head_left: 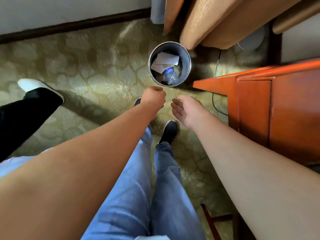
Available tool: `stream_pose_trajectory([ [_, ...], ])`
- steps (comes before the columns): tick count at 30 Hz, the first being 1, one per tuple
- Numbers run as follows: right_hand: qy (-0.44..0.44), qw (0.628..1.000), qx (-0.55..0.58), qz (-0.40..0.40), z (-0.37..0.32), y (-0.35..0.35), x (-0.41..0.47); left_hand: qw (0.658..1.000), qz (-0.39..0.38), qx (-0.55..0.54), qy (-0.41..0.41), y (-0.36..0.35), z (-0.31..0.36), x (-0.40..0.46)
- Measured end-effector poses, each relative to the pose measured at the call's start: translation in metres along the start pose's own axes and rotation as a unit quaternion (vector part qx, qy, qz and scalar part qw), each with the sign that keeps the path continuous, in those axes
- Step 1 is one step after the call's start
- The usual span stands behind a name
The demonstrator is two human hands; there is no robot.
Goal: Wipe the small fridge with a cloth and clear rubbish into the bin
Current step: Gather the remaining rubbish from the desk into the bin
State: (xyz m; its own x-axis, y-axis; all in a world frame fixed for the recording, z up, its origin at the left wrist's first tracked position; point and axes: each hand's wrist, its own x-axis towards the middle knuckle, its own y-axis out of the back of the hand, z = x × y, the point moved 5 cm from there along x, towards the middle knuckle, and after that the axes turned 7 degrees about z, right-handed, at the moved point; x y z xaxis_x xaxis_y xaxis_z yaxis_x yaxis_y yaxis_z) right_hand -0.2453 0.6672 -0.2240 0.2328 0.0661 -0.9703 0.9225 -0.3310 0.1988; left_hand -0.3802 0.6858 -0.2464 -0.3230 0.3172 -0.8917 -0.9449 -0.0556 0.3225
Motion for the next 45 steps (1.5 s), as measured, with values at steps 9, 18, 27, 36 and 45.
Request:
stream_pose_trajectory([
  [9, 0.041, 0.999, 0.025, -0.024, 0.019, 0.066, -0.11, 0.998, -0.001, -0.05, -0.042, 0.013, -0.01, -0.135],
  [18, 0.102, 0.986, 0.117, -0.065, 0.047, 0.138, -0.233, 0.987, -0.041, -0.086, -0.132, 0.025, -0.007, -0.301],
  [27, 0.132, 0.954, 0.246, -0.113, 0.079, 0.172, -0.3, 0.973, -0.07, -0.086, -0.203, 0.043, -0.015, -0.392],
  [36, 0.17, 0.923, 0.331, -0.096, 0.144, 0.19, -0.342, 0.951, -0.15, -0.072, -0.261, 0.063, -0.046, -0.448],
  [45, 0.116, 0.902, 0.414, -0.022, 0.306, 0.203, -0.334, 0.956, -0.208, -0.007, -0.206, 0.076, -0.189, -0.442],
])
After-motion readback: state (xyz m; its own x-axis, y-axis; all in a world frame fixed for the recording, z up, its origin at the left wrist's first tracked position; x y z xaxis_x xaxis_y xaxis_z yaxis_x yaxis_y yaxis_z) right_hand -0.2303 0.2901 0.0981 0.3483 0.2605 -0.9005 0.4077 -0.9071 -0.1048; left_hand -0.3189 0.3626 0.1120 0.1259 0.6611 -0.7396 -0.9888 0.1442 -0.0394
